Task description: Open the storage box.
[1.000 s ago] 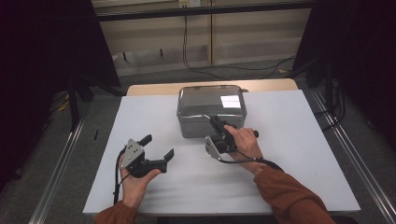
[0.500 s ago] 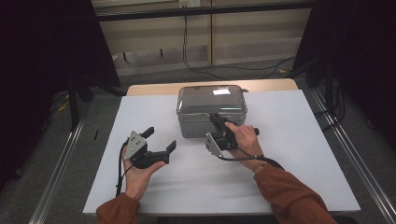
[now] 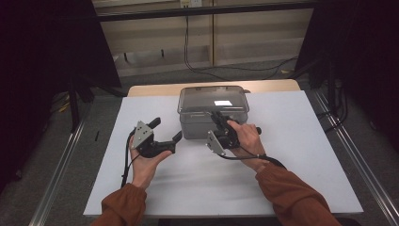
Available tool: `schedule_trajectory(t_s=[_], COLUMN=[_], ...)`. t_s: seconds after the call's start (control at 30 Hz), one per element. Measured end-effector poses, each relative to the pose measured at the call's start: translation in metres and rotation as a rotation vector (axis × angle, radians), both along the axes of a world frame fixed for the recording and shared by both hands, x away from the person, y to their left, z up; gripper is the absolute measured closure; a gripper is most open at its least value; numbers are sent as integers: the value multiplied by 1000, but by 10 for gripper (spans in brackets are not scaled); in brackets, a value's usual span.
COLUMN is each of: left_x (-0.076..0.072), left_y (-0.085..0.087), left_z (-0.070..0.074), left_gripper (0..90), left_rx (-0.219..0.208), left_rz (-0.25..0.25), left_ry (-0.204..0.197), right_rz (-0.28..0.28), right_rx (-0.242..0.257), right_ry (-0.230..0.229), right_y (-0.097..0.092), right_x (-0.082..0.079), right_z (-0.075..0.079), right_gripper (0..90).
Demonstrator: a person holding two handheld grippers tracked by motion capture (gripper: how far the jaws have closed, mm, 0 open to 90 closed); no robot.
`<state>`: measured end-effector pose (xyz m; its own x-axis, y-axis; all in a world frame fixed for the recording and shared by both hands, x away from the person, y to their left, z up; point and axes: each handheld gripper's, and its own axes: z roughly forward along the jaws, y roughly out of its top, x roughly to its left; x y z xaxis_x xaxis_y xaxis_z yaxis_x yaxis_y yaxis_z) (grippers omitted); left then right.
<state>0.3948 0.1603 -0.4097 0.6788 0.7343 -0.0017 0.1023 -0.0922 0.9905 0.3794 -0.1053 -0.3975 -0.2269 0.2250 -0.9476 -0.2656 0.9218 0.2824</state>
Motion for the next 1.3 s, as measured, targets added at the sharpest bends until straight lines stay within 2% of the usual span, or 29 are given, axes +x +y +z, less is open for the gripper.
schedule_trajectory(t_s=[0.27, 0.33, 0.5, 0.7, 0.73, 0.83, 0.9, 0.93, 1.0, 1.03, 1.13, 1.23, 1.3], left_x=[14, 17, 27, 41, 44, 53, 59, 62, 66, 68, 70, 70, 68], left_y=[-9, -9, -9, -14, -16, -19, -21, -21, -22, -24, -25, -26, -27], left_z=[-1, -2, -2, 3, 4, 9, 11, 12, 13, 12, 9, 8, 8], left_gripper=[32, 32, 32, 36, 36, 46, 57, 57, 59, 64, 93, 106, 130], left_rx=[2, 20, 16, 33, 25, 56, 43, 44, 73, 67, 62, 85, 86], left_rz=[-7, -11, -9, -8, -9, -9, 1, 3, 5, -2, -2, -15, -23], left_ry=[-3, 4, 2, -33, -40, -50, -47, -55, -89, -92, -87, -91, -87], right_rz=[-1, 0, -1, 1, 3, 7, 5, 5, 4, 4, 8, 6, 4], right_rx=[22, 25, 40, 61, 64, 68, 67, 69, 80, 79, 68, 67, 71], right_ry=[-7, -8, -6, -7, -4, -5, -5, -7, -4, -5, -5, -4, -4], right_y=[0, 0, 0, -1, -2, -2, -2, -3, -3, -3, -2, -2, -2], right_x=[2, 3, 5, 8, 9, 10, 11, 11, 12, 12, 12, 12, 11], right_z=[4, 6, 11, 17, 18, 20, 22, 23, 24, 24, 22, 22, 22], right_gripper=[806, 806, 807, 807, 807, 808, 809, 809, 808, 808, 807, 806, 805])
